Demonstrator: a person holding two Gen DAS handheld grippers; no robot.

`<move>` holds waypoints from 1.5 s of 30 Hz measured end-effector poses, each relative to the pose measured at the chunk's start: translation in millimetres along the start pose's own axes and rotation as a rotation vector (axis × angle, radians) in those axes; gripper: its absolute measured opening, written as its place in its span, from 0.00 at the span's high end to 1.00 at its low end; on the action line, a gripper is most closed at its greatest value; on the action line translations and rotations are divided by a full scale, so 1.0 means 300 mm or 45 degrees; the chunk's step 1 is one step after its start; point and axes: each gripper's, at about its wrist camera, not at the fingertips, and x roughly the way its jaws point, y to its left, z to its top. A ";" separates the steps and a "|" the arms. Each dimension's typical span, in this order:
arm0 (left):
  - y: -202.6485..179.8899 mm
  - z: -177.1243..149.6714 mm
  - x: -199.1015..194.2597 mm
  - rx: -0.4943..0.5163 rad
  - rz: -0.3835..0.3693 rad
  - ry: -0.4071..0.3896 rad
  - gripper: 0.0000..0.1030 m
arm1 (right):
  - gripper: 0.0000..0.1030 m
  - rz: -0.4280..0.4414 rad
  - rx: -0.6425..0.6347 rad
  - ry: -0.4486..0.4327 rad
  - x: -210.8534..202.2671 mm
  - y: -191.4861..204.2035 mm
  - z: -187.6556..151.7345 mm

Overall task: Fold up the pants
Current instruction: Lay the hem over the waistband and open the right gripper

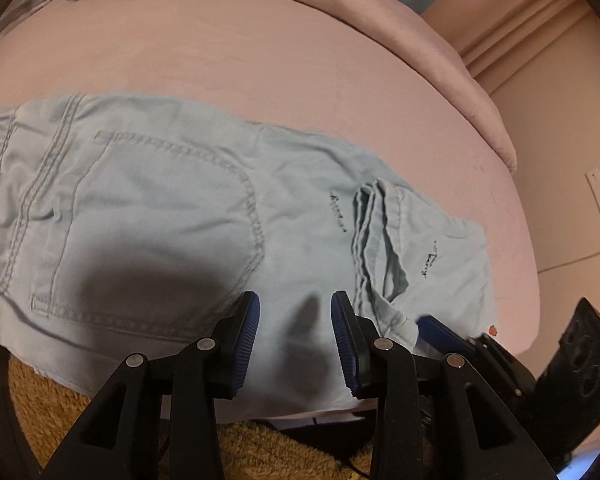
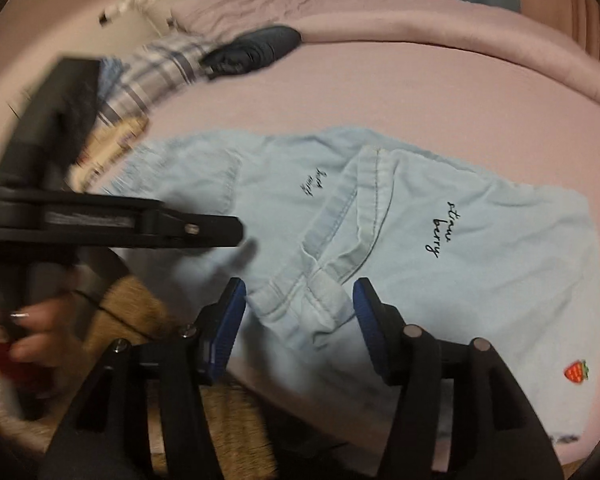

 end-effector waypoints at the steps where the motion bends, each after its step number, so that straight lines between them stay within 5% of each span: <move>1: -0.016 0.007 -0.001 0.011 -0.010 0.001 0.65 | 0.47 -0.005 0.007 -0.011 -0.012 0.001 0.006; 11: -0.199 0.081 0.062 0.227 -0.224 0.032 0.65 | 0.45 -0.206 0.255 -0.076 -0.142 -0.204 -0.015; 18: -0.298 0.054 0.232 0.330 -0.053 0.223 0.65 | 0.47 -0.208 0.294 -0.030 -0.150 -0.250 -0.088; 30: -0.292 -0.056 0.181 0.535 0.003 0.240 0.67 | 0.47 -0.181 0.299 -0.020 -0.125 -0.263 -0.076; 33: -0.263 -0.062 0.167 0.530 0.031 0.220 0.81 | 0.47 -0.175 0.303 -0.020 -0.125 -0.266 -0.077; 45: -0.149 -0.103 0.071 0.500 0.056 0.170 0.82 | 0.47 -0.227 0.275 -0.002 -0.118 -0.252 -0.071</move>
